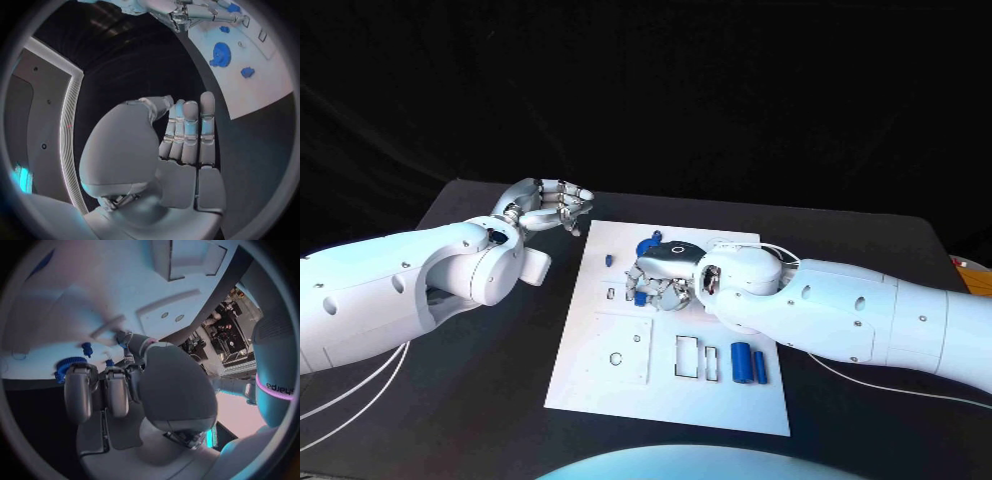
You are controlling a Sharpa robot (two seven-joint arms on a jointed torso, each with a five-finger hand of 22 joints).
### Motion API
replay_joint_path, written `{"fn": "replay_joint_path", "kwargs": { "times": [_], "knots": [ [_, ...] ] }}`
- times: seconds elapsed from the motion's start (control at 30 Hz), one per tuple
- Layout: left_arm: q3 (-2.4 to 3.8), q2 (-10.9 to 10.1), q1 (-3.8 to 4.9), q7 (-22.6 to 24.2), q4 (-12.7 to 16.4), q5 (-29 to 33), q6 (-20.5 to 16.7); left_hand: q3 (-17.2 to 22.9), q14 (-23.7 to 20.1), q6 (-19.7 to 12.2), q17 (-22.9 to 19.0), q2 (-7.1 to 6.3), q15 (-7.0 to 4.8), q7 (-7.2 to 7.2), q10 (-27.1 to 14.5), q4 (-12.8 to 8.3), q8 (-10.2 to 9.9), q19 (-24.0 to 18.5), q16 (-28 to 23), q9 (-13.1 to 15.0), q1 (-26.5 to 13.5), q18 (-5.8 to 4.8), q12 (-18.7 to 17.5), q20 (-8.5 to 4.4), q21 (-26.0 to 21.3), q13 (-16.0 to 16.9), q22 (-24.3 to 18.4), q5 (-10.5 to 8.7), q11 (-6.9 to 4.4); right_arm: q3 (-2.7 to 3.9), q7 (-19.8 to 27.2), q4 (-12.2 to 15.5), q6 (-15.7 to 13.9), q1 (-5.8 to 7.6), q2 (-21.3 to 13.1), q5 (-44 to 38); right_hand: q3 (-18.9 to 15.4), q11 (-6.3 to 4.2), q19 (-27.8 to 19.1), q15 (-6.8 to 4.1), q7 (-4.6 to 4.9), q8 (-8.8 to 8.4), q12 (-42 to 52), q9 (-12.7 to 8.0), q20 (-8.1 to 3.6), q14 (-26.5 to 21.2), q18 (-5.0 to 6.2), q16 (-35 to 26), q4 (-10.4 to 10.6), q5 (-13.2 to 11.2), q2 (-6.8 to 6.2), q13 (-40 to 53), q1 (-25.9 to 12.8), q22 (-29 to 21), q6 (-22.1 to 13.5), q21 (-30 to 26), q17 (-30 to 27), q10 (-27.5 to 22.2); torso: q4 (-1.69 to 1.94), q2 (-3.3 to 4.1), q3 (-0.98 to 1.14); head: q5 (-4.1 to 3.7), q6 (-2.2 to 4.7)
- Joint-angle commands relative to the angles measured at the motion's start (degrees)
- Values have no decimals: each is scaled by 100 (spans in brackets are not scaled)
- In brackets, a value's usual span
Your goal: Assemble the parts on the task board
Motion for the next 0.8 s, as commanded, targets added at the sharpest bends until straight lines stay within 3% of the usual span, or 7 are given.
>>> {"fn": "replay_joint_path", "kwargs": {
  "times": [0.03, 0.33, 0.8],
  "knots": [
    [6, 1, 3, -47, 5, 37, -7, 26, -29, -3, 1, 52, 16, 36, -32, -18, -29, -15, -14, -10, -15, 77, 7, 15, -40, -12, -6, -4, 23, -4, -26, 14, -147, -11, -4, -119, 64, -7, 188, 9, -2, 20, 34, 10, 4, 503, -31, 29, -10, -25, 98, 793, -29, 1172, 34, 27, 1077, 32, 0, -2, -3, -1, -1],
    [6, -2, 3, -98, 0, 37, 12, 24, -32, -12, -9, 54, 19, 43, -36, -19, -35, -15, -17, -15, -18, 77, 10, 17, -41, -17, -6, -5, 28, -4, -159, 9, -276, -16, -20, -206, 130, -4, 192, 11, -1, 15, 55, 21, 4, 504, -33, 30, -52, -30, 101, 814, -64, 1180, 26, 35, 1081, 49, 2, -3, -5, -6, -3],
    [5, 0, 3, -169, -7, 37, 41, 21, -21, -24, 0, 58, 25, 54, -43, -21, -43, -12, -5, -24, -24, 77, 14, 21, -42, -26, -7, -6, 37, -4, -216, -5, -156, -17, -21, -236, 266, -8, 186, 8, -4, -27, 92, 30, 2, 503, -30, 28, -137, -38, 112, 850, -126, 1184, -41, 25, 1080, 74, 1, -2, -5, 1, -2]
  ]
}}
